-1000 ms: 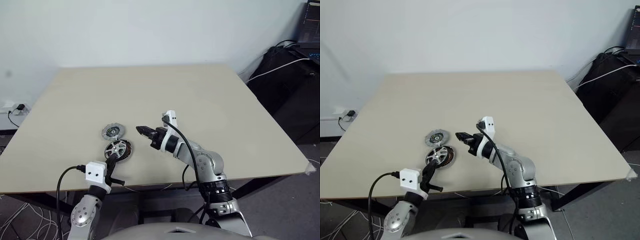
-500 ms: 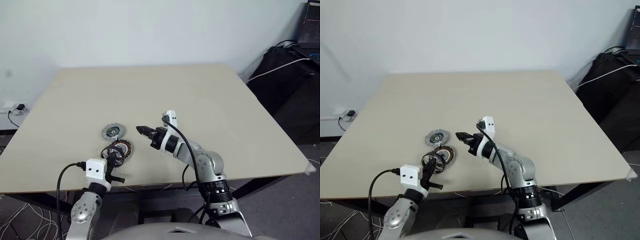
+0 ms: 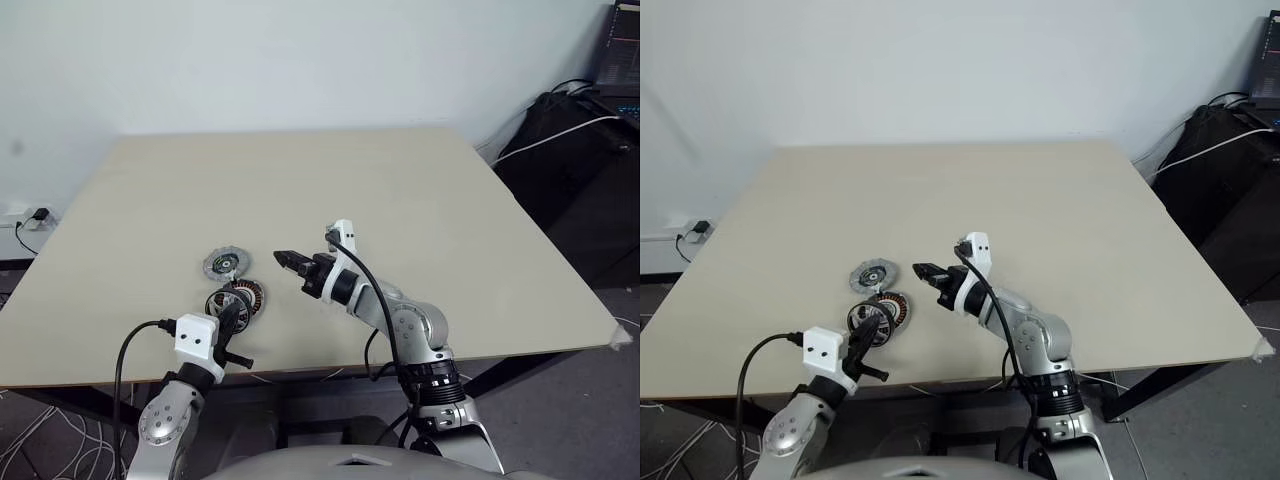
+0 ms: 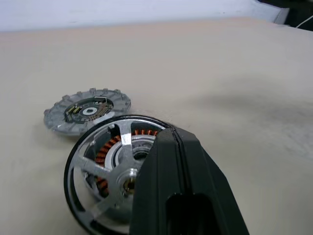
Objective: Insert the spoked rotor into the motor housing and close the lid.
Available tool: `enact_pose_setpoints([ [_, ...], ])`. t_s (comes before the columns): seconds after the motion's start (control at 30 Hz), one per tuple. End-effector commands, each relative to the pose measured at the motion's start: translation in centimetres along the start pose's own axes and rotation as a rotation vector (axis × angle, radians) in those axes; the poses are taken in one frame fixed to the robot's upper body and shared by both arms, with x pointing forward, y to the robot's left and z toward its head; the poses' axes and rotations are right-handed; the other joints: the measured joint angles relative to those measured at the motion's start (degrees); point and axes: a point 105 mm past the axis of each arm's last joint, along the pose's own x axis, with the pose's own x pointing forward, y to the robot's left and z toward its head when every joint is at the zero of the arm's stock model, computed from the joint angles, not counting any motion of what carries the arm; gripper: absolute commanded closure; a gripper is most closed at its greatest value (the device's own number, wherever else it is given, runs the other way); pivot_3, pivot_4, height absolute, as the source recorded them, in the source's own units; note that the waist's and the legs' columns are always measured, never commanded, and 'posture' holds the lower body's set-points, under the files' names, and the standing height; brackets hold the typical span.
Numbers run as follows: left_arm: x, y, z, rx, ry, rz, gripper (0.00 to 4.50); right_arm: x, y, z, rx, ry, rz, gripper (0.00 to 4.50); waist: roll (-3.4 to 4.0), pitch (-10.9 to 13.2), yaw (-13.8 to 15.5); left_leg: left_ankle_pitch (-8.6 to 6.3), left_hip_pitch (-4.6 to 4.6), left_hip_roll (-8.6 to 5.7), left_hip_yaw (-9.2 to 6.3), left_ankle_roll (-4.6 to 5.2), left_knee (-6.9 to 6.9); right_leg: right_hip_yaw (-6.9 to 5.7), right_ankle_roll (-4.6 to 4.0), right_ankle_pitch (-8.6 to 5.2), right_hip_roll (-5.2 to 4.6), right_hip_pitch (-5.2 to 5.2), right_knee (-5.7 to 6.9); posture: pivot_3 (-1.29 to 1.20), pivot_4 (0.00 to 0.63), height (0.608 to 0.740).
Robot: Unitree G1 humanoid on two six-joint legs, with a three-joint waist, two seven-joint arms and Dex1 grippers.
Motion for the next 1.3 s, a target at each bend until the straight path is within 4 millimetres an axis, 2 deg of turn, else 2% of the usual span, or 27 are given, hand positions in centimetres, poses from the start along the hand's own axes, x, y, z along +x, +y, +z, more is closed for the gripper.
enact_pose_setpoints([
  [0.03, -0.2, -0.2, 1.8, -0.010, -0.059, -0.001, 4.12, 0.1, 1.0, 1.2, -0.017, -0.052, 0.037, 4.50, 0.01, 0.0, 0.0, 0.00, -0.01, 0.00, 0.00, 0.00, 0.00, 0.00, -0.01, 0.00, -0.01, 0.00, 0.00, 0.00, 0.000, 0.740],
  [0.17, -0.4, -0.2, 2.1, 0.012, -0.056, 0.028, 2.94, 0.2, 1.0, 1.1, -0.014, -0.044, 0.044, 4.50, 0.02, 0.0, 0.0, 0.00, -0.01, 0.00, 0.01, 0.00, 0.00, -0.01, -0.02, -0.01, -0.03, 0.01, 0.00, 0.00, 0.000, 0.740],
  [0.33, 0.1, -0.1, 2.3, 0.010, -0.052, 0.057, 2.94, 0.3, 1.1, 1.0, -0.016, -0.038, 0.048, 4.50, 0.01, 0.0, 0.0, 0.00, 0.00, -0.02, 0.01, 0.00, 0.00, -0.03, -0.01, -0.01, -0.03, 0.01, 0.00, 0.00, 0.000, 0.740],
  [0.57, 0.9, 0.9, 1.5, -0.019, 0.020, 0.122, 2.94, 0.2, 1.0, 1.2, -0.018, -0.044, 0.039, 4.50, -0.01, 0.0, 0.1, 0.00, 0.00, -0.03, 0.00, 0.00, 0.02, -0.03, 0.10, 0.06, 0.02, 0.02, 0.01, 0.00, 0.000, 0.740],
  [0.8, 1.0, 1.7, 1.2, -0.006, 0.063, 0.180, 2.94, 0.0, 0.8, 1.3, -0.021, -0.052, 0.029, 4.50, -0.01, 0.0, 0.1, 0.01, 0.01, -0.03, -0.02, 0.00, 0.03, -0.03, 0.13, 0.07, 0.05, 0.02, 0.01, 0.00, 0.000, 0.740],
  [1.13, 1.3, 1.9, 1.2, 0.010, 0.073, 0.199, 2.94, 0.1, 0.9, 1.3, -0.020, -0.048, 0.034, 4.50, -0.02, 0.0, 0.1, 0.00, 0.01, -0.03, -0.02, 0.00, 0.02, -0.02, 0.07, 0.04, 0.03, 0.02, 0.01, 0.00, 0.000, 0.740],
  [1.23, 1.6, 1.8, 1.3, 0.013, 0.068, 0.193, 3.52, 0.1, 0.9, 1.2, -0.020, -0.047, 0.035, 4.50, -0.02, 0.0, 0.1, 0.00, 0.00, -0.03, -0.01, 0.00, 0.02, -0.02, 0.07, 0.04, 0.02, 0.02, 0.01, 0.00, 0.000, 0.740],
  [1.3, 1.8, 1.7, 1.4, 0.015, 0.064, 0.185, 4.21, 0.2, 0.9, 1.2, -0.019, -0.048, 0.035, 4.50, -0.02, 0.0, 0.1, 0.00, 0.00, -0.03, -0.01, 0.00, 0.02, -0.02, 0.07, 0.04, 0.02, 0.02, 0.01, 0.00, 0.000, 0.740],
])
